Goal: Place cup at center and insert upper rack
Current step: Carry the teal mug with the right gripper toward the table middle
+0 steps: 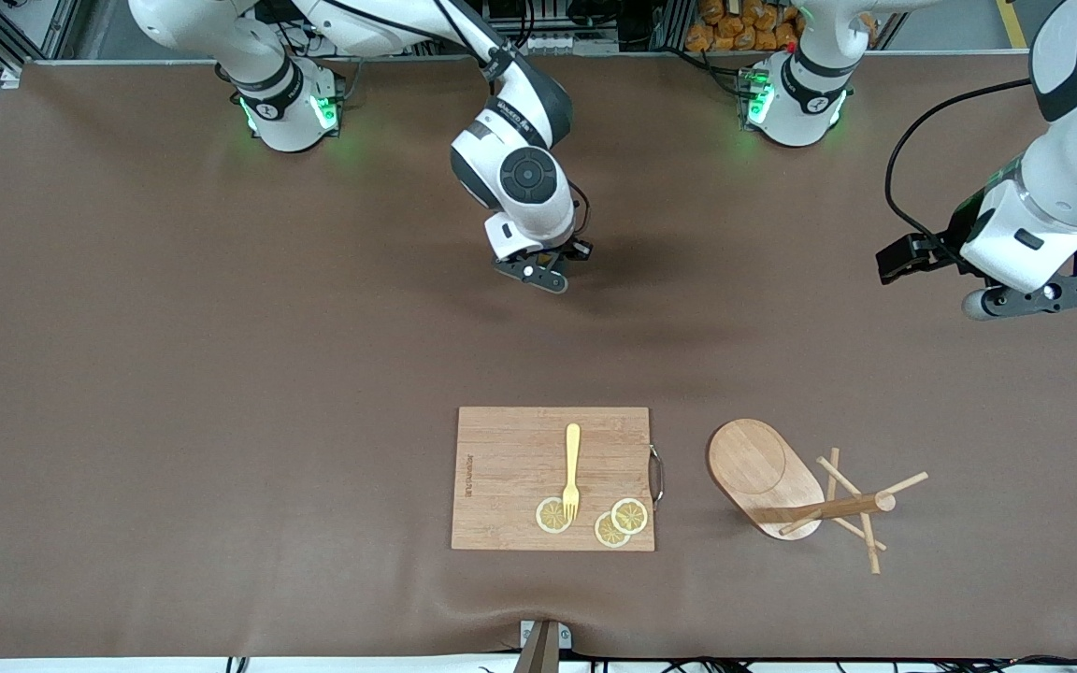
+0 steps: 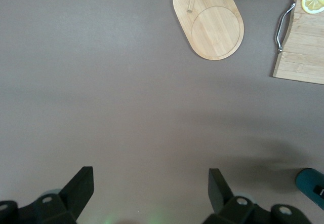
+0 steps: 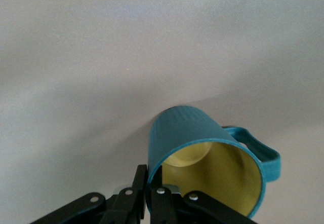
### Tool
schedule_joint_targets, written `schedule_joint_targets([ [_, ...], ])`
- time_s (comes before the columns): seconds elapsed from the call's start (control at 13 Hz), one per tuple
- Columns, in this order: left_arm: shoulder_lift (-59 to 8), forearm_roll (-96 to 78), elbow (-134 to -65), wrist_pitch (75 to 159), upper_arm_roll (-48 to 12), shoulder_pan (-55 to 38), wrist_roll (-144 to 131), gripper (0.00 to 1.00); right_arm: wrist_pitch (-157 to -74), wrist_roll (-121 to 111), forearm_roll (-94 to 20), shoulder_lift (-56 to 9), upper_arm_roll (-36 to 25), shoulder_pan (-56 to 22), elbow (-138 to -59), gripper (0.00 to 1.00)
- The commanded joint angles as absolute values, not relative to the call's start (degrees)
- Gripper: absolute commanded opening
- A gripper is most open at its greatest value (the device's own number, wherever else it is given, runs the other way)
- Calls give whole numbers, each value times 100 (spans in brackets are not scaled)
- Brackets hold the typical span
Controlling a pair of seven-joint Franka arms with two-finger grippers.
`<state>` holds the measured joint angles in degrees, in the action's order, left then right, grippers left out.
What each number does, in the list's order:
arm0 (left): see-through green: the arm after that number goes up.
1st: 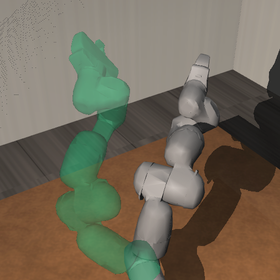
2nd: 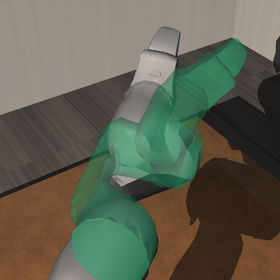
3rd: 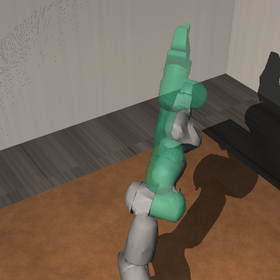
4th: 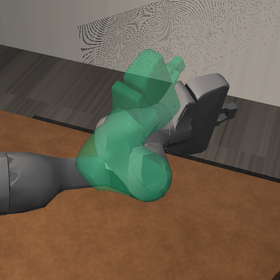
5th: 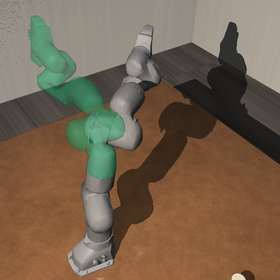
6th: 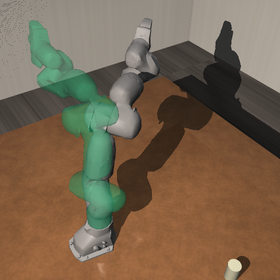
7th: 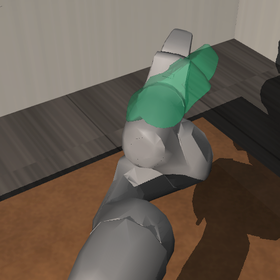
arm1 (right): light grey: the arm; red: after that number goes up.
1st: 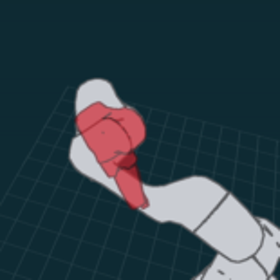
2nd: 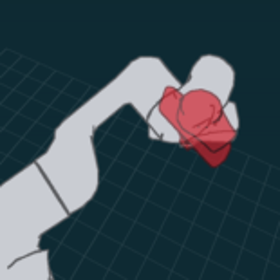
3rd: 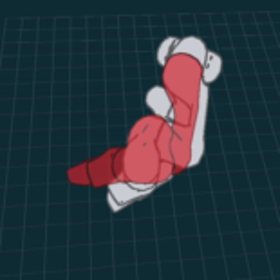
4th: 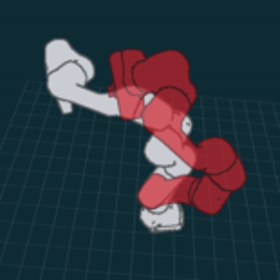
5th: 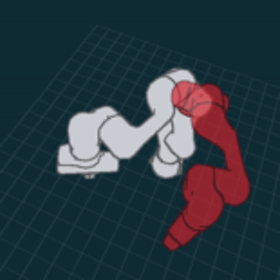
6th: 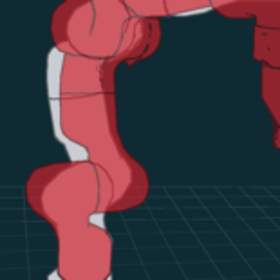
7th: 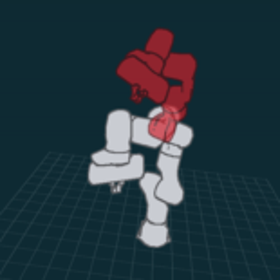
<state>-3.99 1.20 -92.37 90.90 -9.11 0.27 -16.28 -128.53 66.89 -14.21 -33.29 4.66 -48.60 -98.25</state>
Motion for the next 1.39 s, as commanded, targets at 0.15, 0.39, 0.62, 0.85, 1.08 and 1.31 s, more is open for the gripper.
schedule_joint_targets([
  [0.15, -334, 62, -9158, 9105, -940, 44, -1705, 100, -12823, 6794, -1433, -3393, 387, -4957, -9738, 29],
  [0.39, -360, 53, -9132, 9105, -940, 53, -1644, 100, -12841, 6803, -1433, -3384, 387, -4957, -9729, 62],
  [0.62, -325, 53, -9132, 9097, -949, 53, -1670, 100, -12850, 6742, -1433, -3331, 387, -4905, -9686, 98],
  [0.85, -308, 18, -9132, 9079, -949, 44, -1687, 100, -12806, 6671, -1144, -3244, 378, -4835, -9388, 100],
  [1.08, -308, 18, -9132, 9079, -949, 53, -1696, 100, -12501, 6487, -1134, -2753, 378, -4405, -9334, 100],
  [1.31, -308, 18, -9132, 9079, -949, 44, -1696, 100, -11482, 5462, -1125, -2033, 387, -3667, -9334, 100],
])
